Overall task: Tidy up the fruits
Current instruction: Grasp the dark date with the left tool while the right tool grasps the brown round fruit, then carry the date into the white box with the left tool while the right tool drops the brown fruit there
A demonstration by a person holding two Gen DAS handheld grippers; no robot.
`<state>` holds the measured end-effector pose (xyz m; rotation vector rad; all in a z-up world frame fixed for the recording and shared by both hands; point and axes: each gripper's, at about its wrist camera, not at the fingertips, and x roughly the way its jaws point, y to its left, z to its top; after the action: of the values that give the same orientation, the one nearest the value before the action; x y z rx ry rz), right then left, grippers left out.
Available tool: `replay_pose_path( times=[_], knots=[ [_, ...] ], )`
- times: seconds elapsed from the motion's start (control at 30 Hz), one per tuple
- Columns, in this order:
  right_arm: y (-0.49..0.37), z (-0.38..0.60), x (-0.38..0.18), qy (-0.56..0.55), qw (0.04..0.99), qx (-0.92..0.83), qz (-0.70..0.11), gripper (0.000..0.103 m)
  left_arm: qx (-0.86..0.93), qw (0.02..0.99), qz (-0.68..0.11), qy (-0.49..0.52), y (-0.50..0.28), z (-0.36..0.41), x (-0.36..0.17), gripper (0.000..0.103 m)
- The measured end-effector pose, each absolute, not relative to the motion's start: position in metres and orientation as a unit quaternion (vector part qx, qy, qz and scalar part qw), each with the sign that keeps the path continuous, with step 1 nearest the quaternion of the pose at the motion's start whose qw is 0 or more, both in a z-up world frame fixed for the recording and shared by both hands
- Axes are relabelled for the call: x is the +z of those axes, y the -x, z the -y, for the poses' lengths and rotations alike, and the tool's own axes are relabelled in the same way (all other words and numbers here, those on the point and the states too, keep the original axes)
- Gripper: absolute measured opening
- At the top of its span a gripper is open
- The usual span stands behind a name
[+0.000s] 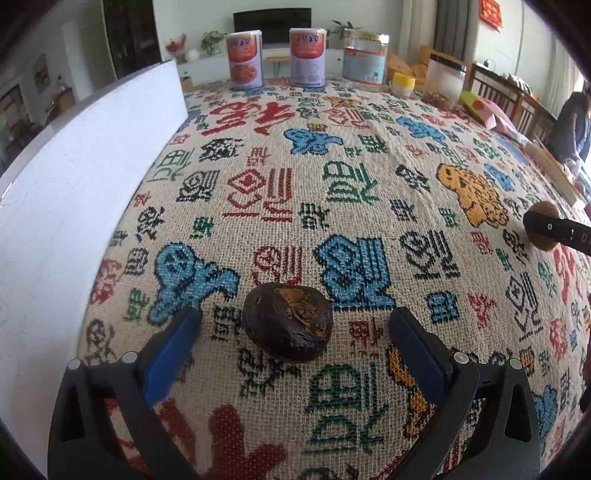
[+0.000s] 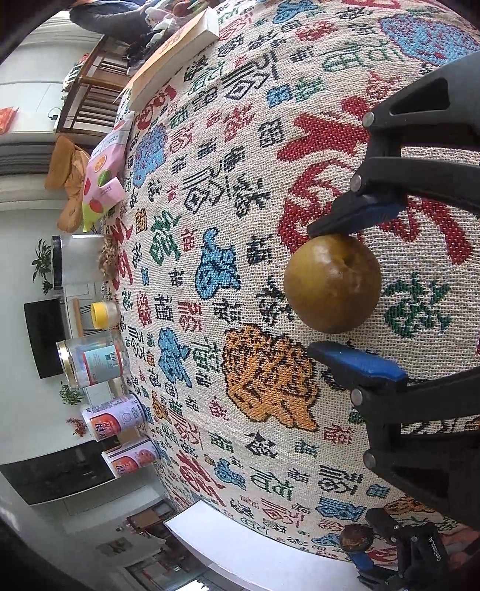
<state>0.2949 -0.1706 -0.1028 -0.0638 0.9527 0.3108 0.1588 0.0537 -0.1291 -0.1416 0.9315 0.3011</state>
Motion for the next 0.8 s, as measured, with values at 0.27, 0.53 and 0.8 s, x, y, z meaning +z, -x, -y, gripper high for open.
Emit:
replay_pose_path(
  times=[0.27, 0.53, 0.8],
  knots=[
    [-0.265, 0.127, -0.1, 0.025, 0.854, 0.296, -0.428, 0.05, 0.144, 0.88, -0.447, 0.068, -0.159, -0.054, -0.129, 0.102],
    [-0.237, 0.167, -0.111, 0.039, 0.85, 0.288, -0.44, 0.05, 0.144, 0.88, -0.447, 0.068, -0.159, -0.053, -0.129, 0.102],
    [-0.221, 0.174, -0.111, 0.039, 0.861, 0.269, -0.43, 0.05, 0.143, 0.88, -0.447, 0.069, -0.159, -0.053, -0.129, 0.102]
  ],
)
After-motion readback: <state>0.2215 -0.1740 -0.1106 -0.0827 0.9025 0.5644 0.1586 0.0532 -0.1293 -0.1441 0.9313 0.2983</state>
